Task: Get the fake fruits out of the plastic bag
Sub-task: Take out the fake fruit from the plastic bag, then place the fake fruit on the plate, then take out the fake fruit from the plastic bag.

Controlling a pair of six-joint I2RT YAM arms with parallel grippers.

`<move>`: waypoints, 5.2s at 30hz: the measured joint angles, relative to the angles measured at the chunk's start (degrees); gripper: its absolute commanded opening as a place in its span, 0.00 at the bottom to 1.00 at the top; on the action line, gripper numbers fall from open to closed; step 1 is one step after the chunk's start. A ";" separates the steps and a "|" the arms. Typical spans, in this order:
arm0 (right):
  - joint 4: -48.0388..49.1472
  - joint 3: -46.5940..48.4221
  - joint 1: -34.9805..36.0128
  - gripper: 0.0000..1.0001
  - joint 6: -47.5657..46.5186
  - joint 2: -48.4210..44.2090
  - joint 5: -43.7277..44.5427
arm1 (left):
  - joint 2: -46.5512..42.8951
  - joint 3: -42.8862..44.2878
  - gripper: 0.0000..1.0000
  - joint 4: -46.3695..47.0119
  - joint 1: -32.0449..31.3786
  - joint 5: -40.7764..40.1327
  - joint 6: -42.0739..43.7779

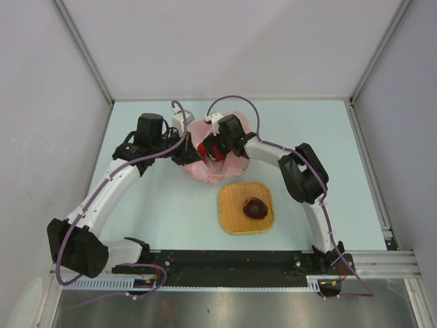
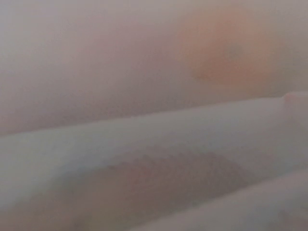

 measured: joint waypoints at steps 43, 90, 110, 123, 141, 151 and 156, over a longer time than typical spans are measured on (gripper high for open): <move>-35.91 -23.34 -14.47 0.55 -39.26 -44.74 -38.29 | 7.43 2.12 0.00 4.61 2.34 -3.28 -2.78; -33.20 -39.95 -11.93 1.00 -70.31 -41.00 -26.25 | 18.60 15.02 0.00 3.30 -1.55 -6.62 0.96; -16.74 -35.58 -13.62 0.92 -46.14 -45.53 -29.46 | 15.78 15.76 0.00 0.63 -1.55 -5.77 4.00; 8.39 -26.73 -3.69 0.54 -16.44 -29.27 -22.64 | 3.43 12.63 0.00 -2.56 -1.55 -1.20 7.93; -2.80 -12.48 8.20 0.62 -10.38 -13.73 -29.97 | -7.06 -4.33 0.00 -3.43 5.95 -10.03 1.60; -3.65 -9.33 -0.74 0.63 -5.88 -13.92 -32.11 | -11.13 -12.41 0.00 -1.77 10.12 -11.34 -6.34; -2.80 -2.60 -0.11 0.59 -4.96 -10.54 -31.17 | -11.13 -13.84 0.00 -1.27 10.12 -10.19 -8.15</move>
